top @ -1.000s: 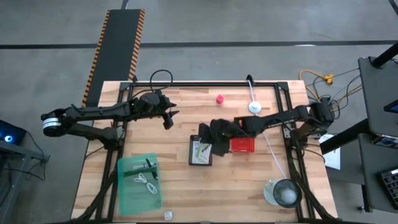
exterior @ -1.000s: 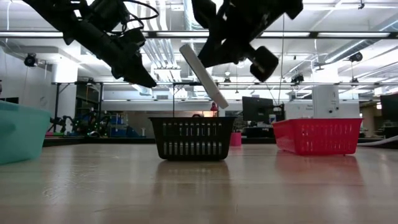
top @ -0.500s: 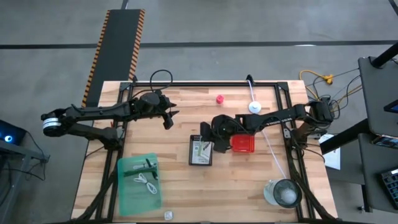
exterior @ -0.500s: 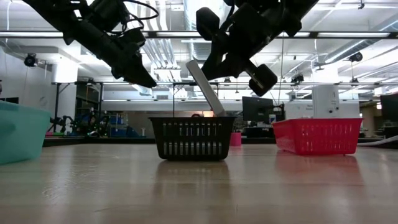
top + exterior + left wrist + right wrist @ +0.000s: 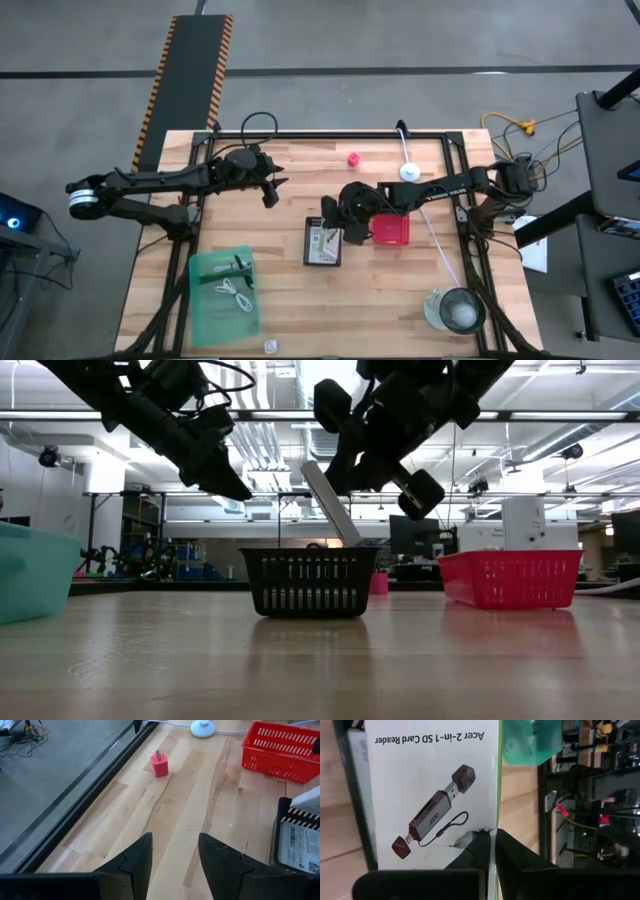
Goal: Pick and place items into bin
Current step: Put the white card reader box into the black bin, then put the blue charger adapter into the red bin
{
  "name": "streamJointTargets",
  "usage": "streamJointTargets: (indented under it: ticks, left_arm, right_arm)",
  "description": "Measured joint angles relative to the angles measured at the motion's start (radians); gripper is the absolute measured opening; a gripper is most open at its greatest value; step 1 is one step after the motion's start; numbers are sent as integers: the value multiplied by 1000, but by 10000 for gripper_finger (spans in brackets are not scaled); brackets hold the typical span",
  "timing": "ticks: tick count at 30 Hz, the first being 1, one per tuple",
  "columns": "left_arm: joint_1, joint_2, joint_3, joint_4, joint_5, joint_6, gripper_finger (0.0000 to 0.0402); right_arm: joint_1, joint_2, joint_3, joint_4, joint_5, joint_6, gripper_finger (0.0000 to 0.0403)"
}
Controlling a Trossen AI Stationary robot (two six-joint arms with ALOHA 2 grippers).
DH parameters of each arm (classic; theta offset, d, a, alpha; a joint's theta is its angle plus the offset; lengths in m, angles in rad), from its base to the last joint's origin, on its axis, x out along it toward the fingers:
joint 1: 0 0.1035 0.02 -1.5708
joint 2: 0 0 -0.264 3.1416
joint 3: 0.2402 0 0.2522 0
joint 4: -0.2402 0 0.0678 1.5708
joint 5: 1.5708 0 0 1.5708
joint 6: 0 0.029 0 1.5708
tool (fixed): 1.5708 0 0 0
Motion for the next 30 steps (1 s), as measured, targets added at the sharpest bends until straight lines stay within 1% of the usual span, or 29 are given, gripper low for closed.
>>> streamJointTargets:
  ticks: [6,9,15,19,23,28,30]
  left_arm:
    - [0,5,0,2,0,0,144]
    - [0,5,0,1,0,0,144]
    - [0,5,0,-1,0,0,144]
    - [0,5,0,0,0,0,144]
    - [0,5,0,0,0,0,144]
    - [0,4,0,0,0,0,144]
    - [0,4,0,0,0,0,144]
  right_arm:
    - [-6,48,7,10,0,1,10]
    - [-12,54,8,8,2,17,18]
    - [-11,51,11,13,0,64,54]
    - [-13,49,11,11,2,67,81]
    - [-11,49,10,11,1,72,100]
    - [-12,49,10,9,2,72,106]
    - [-11,49,15,9,2,103,102]
